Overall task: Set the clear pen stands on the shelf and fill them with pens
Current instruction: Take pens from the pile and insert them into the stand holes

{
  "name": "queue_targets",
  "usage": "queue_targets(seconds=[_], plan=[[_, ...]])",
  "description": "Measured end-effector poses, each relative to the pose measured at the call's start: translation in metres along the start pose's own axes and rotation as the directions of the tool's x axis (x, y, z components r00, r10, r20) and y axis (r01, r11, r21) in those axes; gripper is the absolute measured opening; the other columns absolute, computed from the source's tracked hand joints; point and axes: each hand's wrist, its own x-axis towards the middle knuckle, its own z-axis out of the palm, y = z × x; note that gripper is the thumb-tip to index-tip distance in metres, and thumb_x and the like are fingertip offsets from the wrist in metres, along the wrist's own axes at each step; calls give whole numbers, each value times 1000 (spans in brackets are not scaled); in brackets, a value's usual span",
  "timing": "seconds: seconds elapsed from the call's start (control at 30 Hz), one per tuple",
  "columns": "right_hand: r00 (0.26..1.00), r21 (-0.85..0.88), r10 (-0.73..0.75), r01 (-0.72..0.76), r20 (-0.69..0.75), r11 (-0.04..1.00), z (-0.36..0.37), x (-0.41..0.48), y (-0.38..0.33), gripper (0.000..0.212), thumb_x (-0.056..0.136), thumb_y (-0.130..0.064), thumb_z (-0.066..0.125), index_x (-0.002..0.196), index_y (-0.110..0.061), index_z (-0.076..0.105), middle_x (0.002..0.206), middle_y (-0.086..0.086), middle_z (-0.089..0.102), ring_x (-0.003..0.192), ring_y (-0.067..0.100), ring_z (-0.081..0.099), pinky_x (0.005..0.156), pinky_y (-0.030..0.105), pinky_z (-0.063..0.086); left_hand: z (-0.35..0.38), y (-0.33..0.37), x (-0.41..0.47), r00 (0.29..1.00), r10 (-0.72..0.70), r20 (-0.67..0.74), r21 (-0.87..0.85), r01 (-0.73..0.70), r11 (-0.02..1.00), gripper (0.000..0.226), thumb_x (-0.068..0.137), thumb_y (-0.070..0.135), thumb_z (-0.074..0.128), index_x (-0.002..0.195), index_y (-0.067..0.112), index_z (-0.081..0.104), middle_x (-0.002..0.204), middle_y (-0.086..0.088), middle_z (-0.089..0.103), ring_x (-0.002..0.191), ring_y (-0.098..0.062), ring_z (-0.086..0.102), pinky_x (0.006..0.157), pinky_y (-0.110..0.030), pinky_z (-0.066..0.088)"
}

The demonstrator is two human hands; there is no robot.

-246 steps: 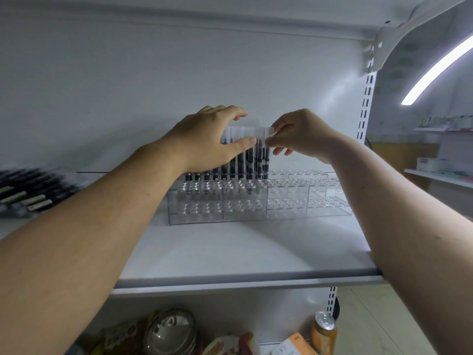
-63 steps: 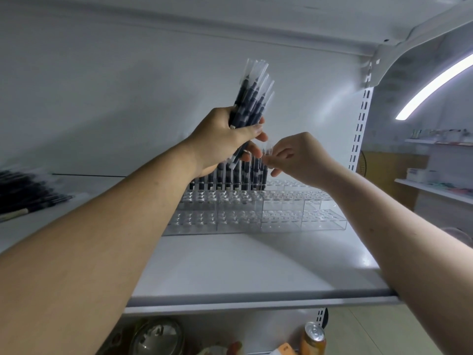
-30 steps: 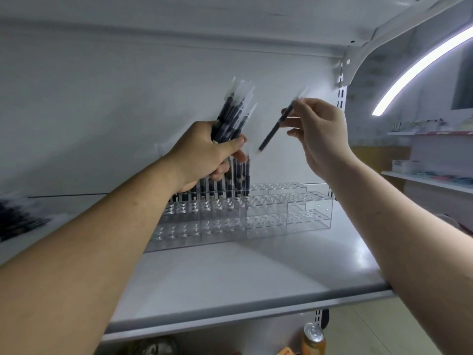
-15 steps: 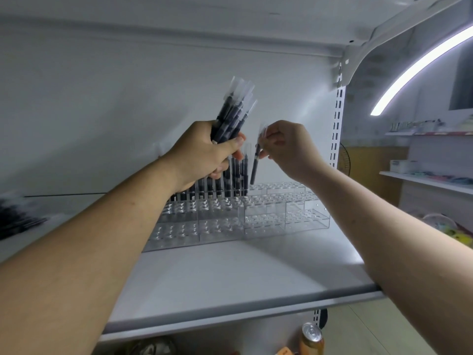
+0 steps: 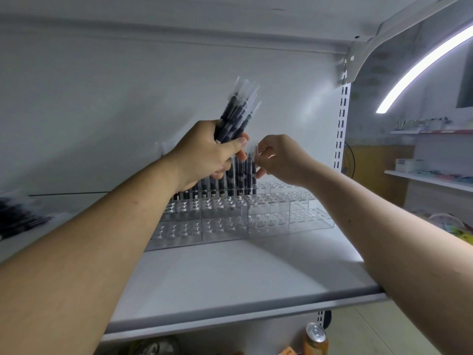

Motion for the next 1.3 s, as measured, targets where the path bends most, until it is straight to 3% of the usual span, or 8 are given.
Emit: queue_targets(seconds=[0.13, 0.3, 0.47, 0.53, 0.67, 0.8, 1.07, 1.3], plan=[[999, 40, 50, -50, 4, 998, -2, 0, 2, 9, 99, -13, 66, 90, -11, 67, 75, 3, 79, 81, 43, 77, 71, 62, 59, 0, 1, -1, 1000, -1, 1, 7, 1, 1000, 17, 108, 15, 60, 118, 2, 63, 85, -8, 70, 48, -11, 43, 46, -27, 39], [999, 12, 43, -43, -8, 999, -6, 1, 12, 13, 96, -24, 75, 99, -11, 73, 78, -1, 80, 77, 25, 79, 80, 55, 64, 1, 2, -2, 1000, -9, 18, -16, 9, 1000, 19, 108, 18, 61, 116, 1, 62, 85, -7, 68, 50, -11, 42, 47, -27, 39], [960, 115, -57, 91, -274, 989, -22, 0, 12, 4, 96, -16, 73, 98, -14, 76, 87, -2, 77, 77, 16, 75, 78, 38, 65, 2, 3, -2, 999, -23, 41, -86, 27, 996, 17, 107, 23, 62, 103, 6, 60, 90, -10, 68, 53, -13, 42, 48, -27, 38], [964, 338, -43, 134, -264, 931, -27, -4, 3, 8, 97, -13, 70, 100, -15, 77, 89, 3, 79, 75, 19, 75, 66, 31, 58, 2, 4, -2, 998, -42, 47, -115, 47, 992, 12, 107, 19, 61, 107, 7, 61, 89, -10, 69, 54, -12, 44, 49, -26, 40], [995, 666, -45, 93, -89, 740, -25, -10, -8, 19, 98, -19, 72, 110, -5, 77, 100, 17, 77, 81, 27, 70, 66, 34, 48, 4, 7, -3, 996, -61, 67, -124, 69, 990, 14, 107, 15, 62, 118, 6, 63, 91, -11, 75, 54, -13, 47, 50, -27, 41], [993, 666, -73, 117, -93, 737, -18, -11, -9, 22, 96, -23, 74, 101, -2, 78, 100, 27, 75, 76, 24, 67, 65, 34, 47, 5, 8, -4, 995, -40, 88, -70, 46, 997, 20, 106, 18, 63, 119, 4, 66, 93, -12, 78, 54, -12, 50, 50, -27, 44], [992, 694, 12, 78, -124, 716, -17, -10, -13, 21, 103, -12, 63, 98, 6, 73, 90, 18, 74, 81, 26, 70, 67, 33, 49, 8, 11, -6, 995, -34, 91, -54, 39, 998, 19, 106, 23, 62, 119, 9, 66, 98, -13, 80, 55, -17, 56, 51, -28, 47], [933, 879, 232, 147, -276, 453, -32, -4, -9, 21, 104, -4, 43, 90, -1, 59, 73, 11, 68, 70, 25, 72, 61, 28, 51, 3, 9, -4, 997, -74, 4, -53, 74, 996, 20, 108, 22, 61, 120, 6, 65, 89, -10, 79, 46, -14, 50, 45, -27, 42]])
